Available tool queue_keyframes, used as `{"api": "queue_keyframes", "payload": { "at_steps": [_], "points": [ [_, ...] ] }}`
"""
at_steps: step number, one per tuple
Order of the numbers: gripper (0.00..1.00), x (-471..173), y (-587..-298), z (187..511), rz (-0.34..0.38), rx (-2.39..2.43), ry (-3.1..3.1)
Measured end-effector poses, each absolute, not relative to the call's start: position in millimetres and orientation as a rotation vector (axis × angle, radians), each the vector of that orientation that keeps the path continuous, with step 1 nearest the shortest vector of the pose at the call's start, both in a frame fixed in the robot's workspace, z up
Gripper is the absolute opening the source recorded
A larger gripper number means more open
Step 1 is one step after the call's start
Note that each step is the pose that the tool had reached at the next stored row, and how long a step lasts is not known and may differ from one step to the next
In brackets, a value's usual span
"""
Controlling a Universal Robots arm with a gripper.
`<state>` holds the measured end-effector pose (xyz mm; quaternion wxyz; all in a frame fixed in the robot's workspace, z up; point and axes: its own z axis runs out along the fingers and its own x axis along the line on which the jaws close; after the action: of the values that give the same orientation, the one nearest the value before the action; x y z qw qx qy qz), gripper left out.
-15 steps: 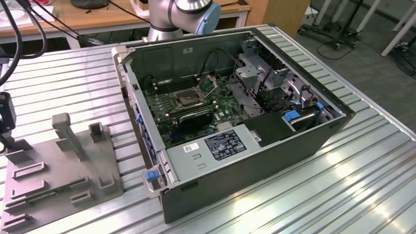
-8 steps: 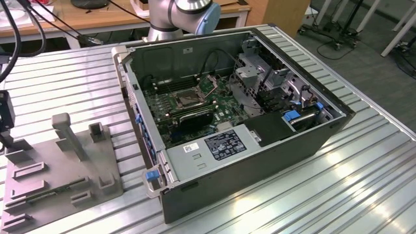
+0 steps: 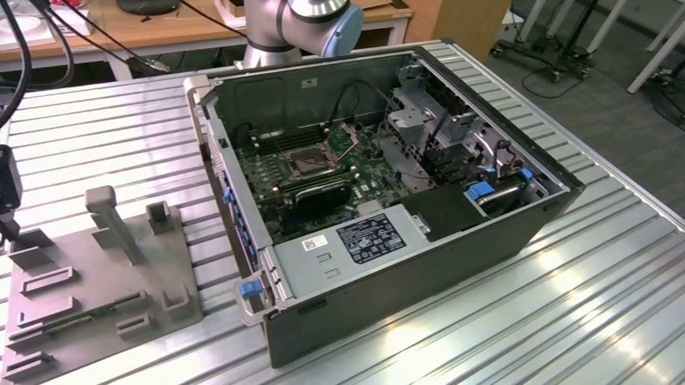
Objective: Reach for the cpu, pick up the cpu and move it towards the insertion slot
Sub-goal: 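Pick up the cpu and move it towards the insertion slot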
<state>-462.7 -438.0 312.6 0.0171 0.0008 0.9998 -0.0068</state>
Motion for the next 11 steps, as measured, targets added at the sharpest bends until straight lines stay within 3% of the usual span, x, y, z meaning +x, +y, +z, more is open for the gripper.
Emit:
{"api": "queue_keyframes", "payload": {
  "at_steps": [11],
  "points": [
    [0.55,-462.7,-438.0,318.9,-0.021,0.002,3.107]
  ]
}}
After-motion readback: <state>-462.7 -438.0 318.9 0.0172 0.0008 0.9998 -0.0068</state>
